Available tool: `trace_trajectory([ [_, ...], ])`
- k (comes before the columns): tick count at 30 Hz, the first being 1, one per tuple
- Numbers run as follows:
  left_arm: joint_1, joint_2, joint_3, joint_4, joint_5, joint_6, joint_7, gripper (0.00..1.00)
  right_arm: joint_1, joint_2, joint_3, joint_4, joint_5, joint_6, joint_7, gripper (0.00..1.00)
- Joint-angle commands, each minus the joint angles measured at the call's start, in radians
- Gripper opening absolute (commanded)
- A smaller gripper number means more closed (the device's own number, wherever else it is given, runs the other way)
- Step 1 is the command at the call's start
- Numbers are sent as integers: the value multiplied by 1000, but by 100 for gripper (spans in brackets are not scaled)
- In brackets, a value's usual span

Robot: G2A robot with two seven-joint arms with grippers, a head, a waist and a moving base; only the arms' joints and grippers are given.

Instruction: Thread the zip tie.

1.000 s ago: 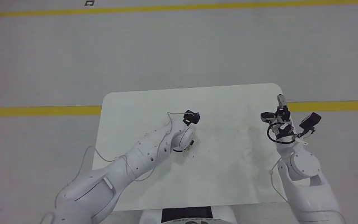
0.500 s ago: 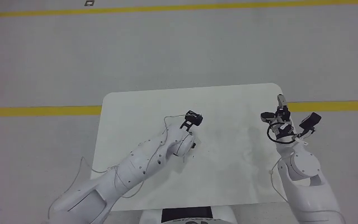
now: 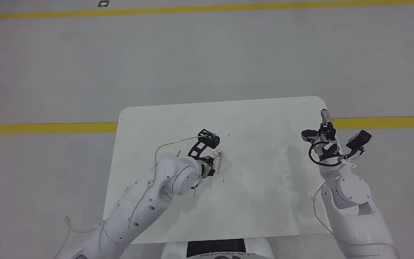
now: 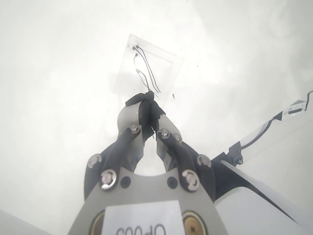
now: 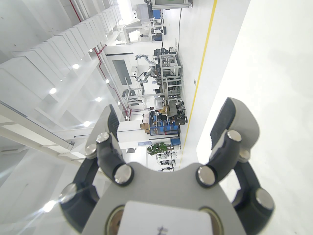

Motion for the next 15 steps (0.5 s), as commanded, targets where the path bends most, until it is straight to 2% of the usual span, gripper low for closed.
trace_trajectory([
  [1, 31, 12, -44, -21, -48, -59, 14, 0, 0, 0, 0, 0, 0, 0, 0, 100],
  [4, 76, 29, -110, -34, -120, -157, 42, 0, 0, 0, 0, 0, 0, 0, 0, 100],
  [6, 93, 39, -155, -19, -185, -229, 60, 0, 0, 0, 0, 0, 0, 0, 0, 100],
  [11, 116, 67, -258, 45, -356, -474, 68, 0, 0, 0, 0, 0, 0, 0, 0, 100],
  [15, 112, 93, -271, 37, -482, -474, 44, 0, 0, 0, 0, 0, 0, 0, 0, 100],
])
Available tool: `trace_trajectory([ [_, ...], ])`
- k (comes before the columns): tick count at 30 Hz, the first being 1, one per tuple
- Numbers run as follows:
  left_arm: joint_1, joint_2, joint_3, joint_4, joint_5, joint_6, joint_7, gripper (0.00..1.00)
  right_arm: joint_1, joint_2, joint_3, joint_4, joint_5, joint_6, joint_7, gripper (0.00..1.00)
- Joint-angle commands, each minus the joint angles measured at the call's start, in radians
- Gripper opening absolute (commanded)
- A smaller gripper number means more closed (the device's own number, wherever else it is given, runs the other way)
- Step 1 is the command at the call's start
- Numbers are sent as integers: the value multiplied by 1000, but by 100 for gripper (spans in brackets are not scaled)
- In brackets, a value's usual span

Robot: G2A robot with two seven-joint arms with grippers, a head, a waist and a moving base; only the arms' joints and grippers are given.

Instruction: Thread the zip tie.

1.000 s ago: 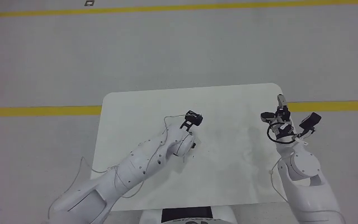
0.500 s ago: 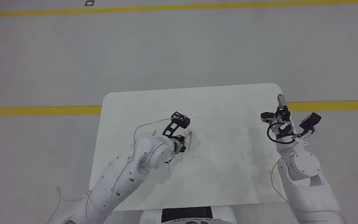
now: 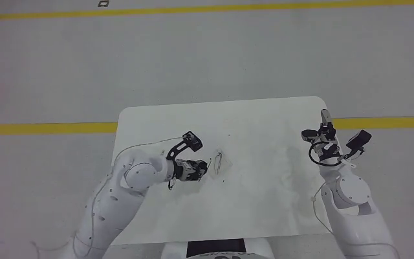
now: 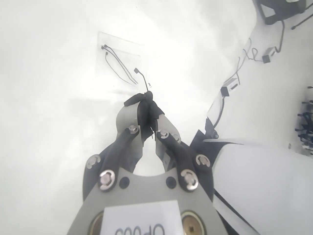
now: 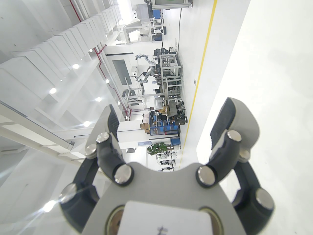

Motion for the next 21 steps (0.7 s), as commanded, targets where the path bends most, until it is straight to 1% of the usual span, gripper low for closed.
trace_trajectory([
  [1, -5, 16, 3, -7, -69, 15, -14, 0, 0, 0, 0, 0, 0, 0, 0, 100],
  [2, -12, 28, 1, -4, -99, 15, -24, 0, 0, 0, 0, 0, 0, 0, 0, 100],
  [4, -20, 44, 7, -2, -155, 15, -33, 0, 0, 0, 0, 0, 0, 0, 0, 100],
  [6, -37, 63, 17, 10, -222, 15, -39, 0, 0, 0, 0, 0, 0, 0, 0, 100],
  [8, -54, 76, 37, 30, -264, 15, -38, 0, 0, 0, 0, 0, 0, 0, 0, 100],
  [9, -67, 84, 52, 49, -292, 15, -30, 0, 0, 0, 0, 0, 0, 0, 0, 100],
  [10, -75, 87, 59, 61, -301, 15, -25, 0, 0, 0, 0, 0, 0, 0, 0, 100],
  [20, -75, 87, 59, 61, -301, 15, -25, 0, 0, 0, 0, 0, 0, 0, 0, 100],
  [21, -74, 88, 58, 70, -298, 23, -12, 0, 0, 0, 0, 0, 0, 0, 0, 100],
])
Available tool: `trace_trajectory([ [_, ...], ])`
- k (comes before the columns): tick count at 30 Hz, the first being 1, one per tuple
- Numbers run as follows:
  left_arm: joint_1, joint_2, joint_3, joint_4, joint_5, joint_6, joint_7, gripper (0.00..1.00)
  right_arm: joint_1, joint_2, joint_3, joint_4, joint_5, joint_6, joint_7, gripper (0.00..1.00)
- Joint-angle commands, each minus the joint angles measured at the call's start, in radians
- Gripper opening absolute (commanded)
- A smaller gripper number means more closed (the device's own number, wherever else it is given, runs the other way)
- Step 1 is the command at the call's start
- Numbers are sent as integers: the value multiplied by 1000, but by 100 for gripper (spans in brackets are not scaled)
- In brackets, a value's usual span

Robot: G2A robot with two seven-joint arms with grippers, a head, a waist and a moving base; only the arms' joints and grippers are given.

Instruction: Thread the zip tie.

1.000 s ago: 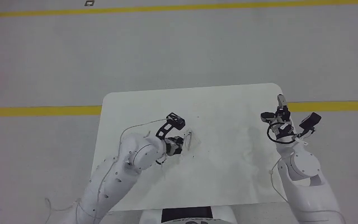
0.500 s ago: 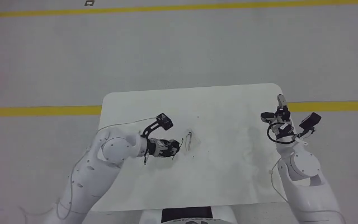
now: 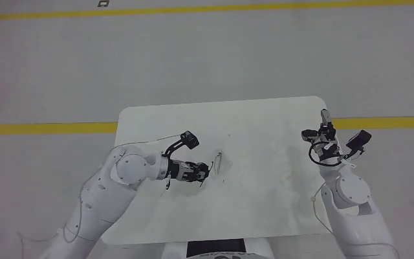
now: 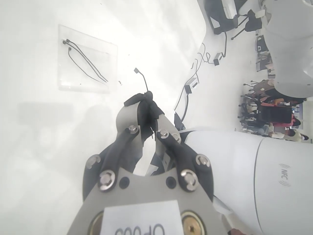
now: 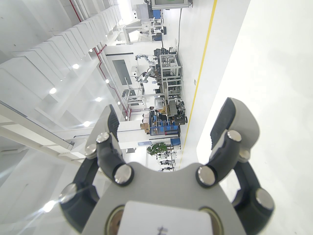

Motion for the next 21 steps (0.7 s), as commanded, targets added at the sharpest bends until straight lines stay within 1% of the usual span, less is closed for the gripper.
trace_trajectory([
  [1, -1, 1, 0, 16, 6, 7, 25, 0, 0, 0, 0, 0, 0, 0, 0, 100],
  [2, -4, 2, -3, 32, -19, -1, 29, 0, 0, 0, 0, 0, 0, 0, 0, 100],
  [3, -8, 4, -15, 49, -53, -1, 30, 0, 0, 0, 0, 0, 0, 0, 0, 100],
  [4, -13, 7, -29, 58, -83, -1, 23, 0, 0, 0, 0, 0, 0, 0, 0, 100],
  [6, -16, 17, -63, 73, -174, -1, -7, 0, 0, 0, 0, 0, 0, 0, 0, 100],
  [8, -15, 27, -98, 75, -258, -1, -60, 0, 0, 0, 0, 0, 0, 0, 0, 100],
  [9, -11, 34, -128, 86, -312, -1, -92, 0, 0, 0, 0, 0, 0, 0, 0, 100],
  [11, -8, 44, -166, 92, -394, -1, -169, 0, 0, 0, 0, 0, 0, 0, 0, 100],
  [12, -6, 48, -197, 107, -433, -1, -203, 0, 0, 0, 0, 0, 0, 0, 0, 100],
  [13, -4, 51, -213, 112, -463, -1, -235, 0, 0, 0, 0, 0, 0, 0, 0, 100],
  [17, 10, 65, -234, 125, -502, -1, -235, 0, 0, 0, 0, 0, 0, 0, 0, 100],
  [21, 7, 80, -215, 137, -563, -1, -235, 0, 0, 0, 0, 0, 0, 0, 0, 100],
])
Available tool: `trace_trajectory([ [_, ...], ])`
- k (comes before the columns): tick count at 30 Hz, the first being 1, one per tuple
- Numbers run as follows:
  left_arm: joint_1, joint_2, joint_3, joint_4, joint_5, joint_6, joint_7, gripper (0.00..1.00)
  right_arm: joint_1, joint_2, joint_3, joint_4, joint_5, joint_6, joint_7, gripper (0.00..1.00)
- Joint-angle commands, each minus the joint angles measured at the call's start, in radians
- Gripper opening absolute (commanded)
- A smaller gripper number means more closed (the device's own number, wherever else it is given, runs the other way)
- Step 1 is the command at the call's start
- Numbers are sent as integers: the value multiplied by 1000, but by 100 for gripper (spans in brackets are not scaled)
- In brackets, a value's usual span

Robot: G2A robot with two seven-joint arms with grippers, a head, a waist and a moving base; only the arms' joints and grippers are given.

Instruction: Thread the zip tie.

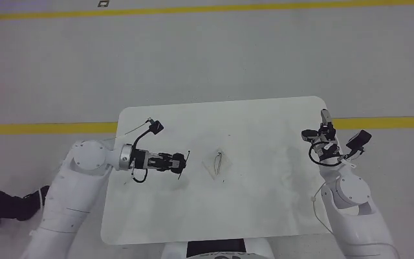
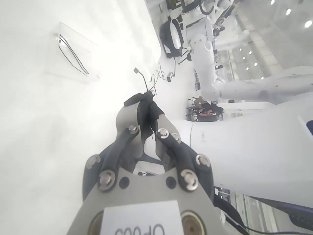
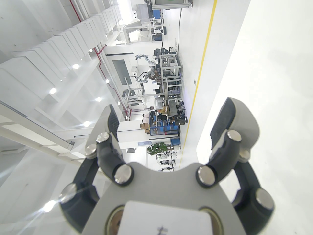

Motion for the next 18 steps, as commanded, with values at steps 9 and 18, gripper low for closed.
trace_trajectory([
  [9, -22, 38, 76, 14, -82, 0, -1, 0, 0, 0, 0, 0, 0, 0, 0, 100],
  [18, -22, 38, 76, 14, -82, 0, -1, 0, 0, 0, 0, 0, 0, 0, 0, 100],
])
